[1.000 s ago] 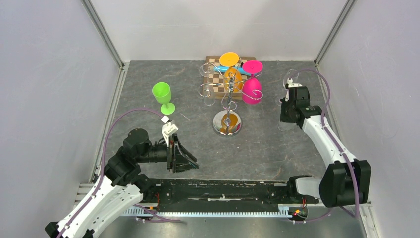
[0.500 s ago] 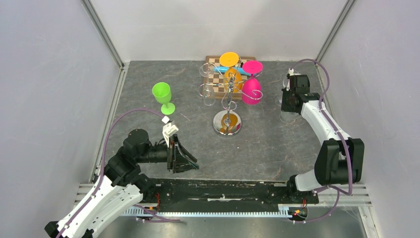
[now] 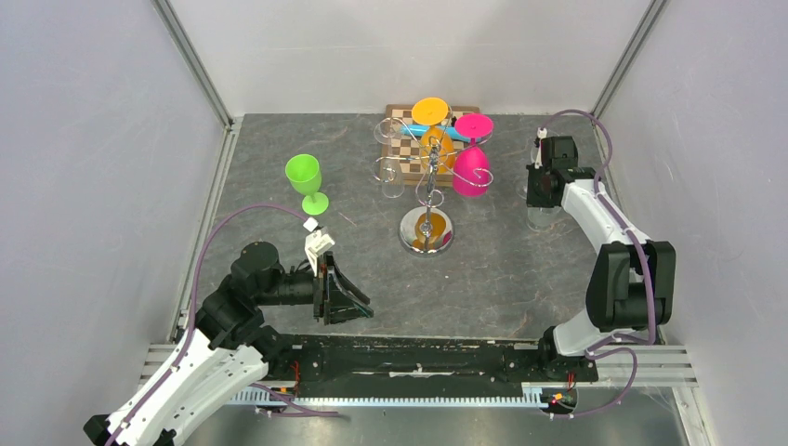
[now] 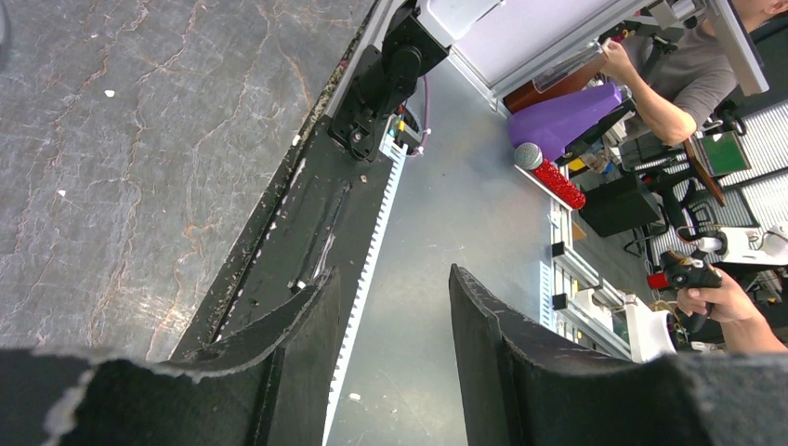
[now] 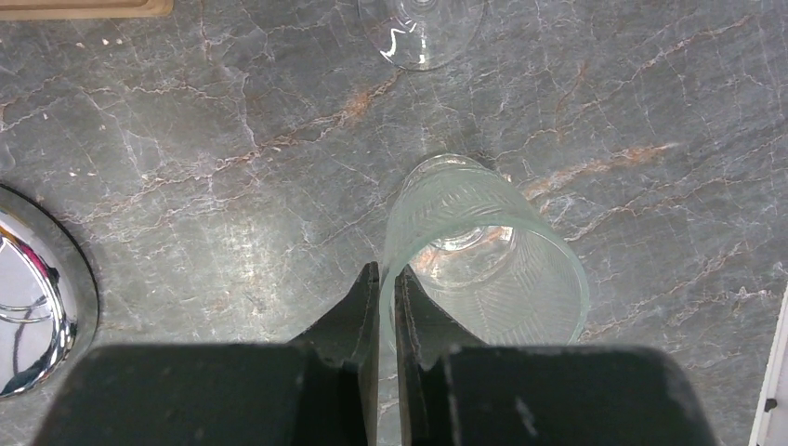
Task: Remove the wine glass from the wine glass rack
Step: Place the wine glass at the center of the board.
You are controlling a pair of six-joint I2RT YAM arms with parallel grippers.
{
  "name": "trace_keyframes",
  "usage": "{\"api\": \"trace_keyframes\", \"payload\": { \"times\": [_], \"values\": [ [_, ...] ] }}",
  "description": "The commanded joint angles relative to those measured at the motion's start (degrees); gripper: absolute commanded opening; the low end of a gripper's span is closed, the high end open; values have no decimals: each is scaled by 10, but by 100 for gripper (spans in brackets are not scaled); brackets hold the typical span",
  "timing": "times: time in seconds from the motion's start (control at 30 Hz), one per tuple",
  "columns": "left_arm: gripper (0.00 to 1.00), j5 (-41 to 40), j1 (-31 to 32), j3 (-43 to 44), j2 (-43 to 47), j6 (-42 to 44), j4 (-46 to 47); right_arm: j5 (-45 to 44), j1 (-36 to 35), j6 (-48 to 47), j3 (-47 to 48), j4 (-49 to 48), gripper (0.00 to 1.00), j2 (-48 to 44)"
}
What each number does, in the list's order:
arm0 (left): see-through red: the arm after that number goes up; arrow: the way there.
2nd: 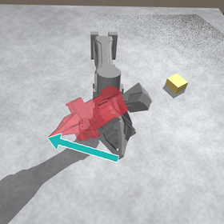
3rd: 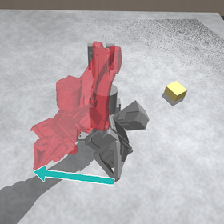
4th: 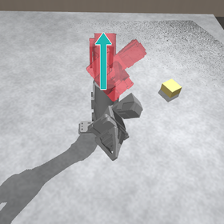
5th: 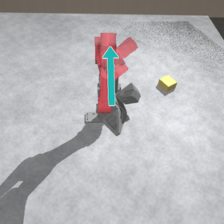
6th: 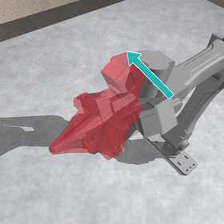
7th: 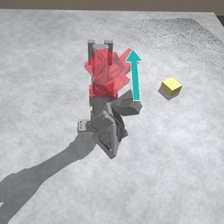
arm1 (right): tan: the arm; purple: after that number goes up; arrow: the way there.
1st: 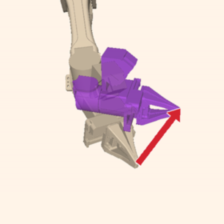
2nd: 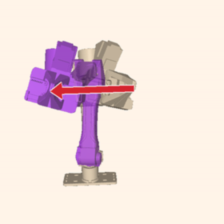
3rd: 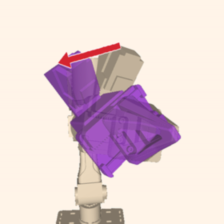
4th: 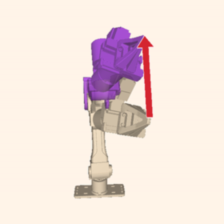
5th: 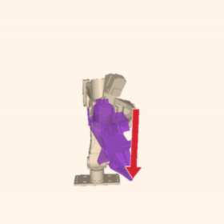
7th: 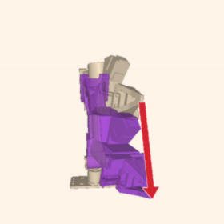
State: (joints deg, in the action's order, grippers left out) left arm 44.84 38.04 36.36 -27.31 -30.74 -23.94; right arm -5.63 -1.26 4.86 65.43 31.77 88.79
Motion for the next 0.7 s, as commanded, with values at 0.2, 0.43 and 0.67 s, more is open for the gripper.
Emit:
{"api": "trace_keyframes", "payload": {
  "times": [0.2, 0.43, 0.67],
  "values": [
    [53, -7, 6, 2, 6, 21, 12, 1, 5, -9, 45, -1, 29, 24],
    [53, -5, 7, 1, 3, 22, 13, -15, 5, -2, 89, 19, 40, 17],
    [53, -5, 7, 2, 1, 22, 13, -26, 5, 11, 155, 29, 50, -26]
  ]
}}
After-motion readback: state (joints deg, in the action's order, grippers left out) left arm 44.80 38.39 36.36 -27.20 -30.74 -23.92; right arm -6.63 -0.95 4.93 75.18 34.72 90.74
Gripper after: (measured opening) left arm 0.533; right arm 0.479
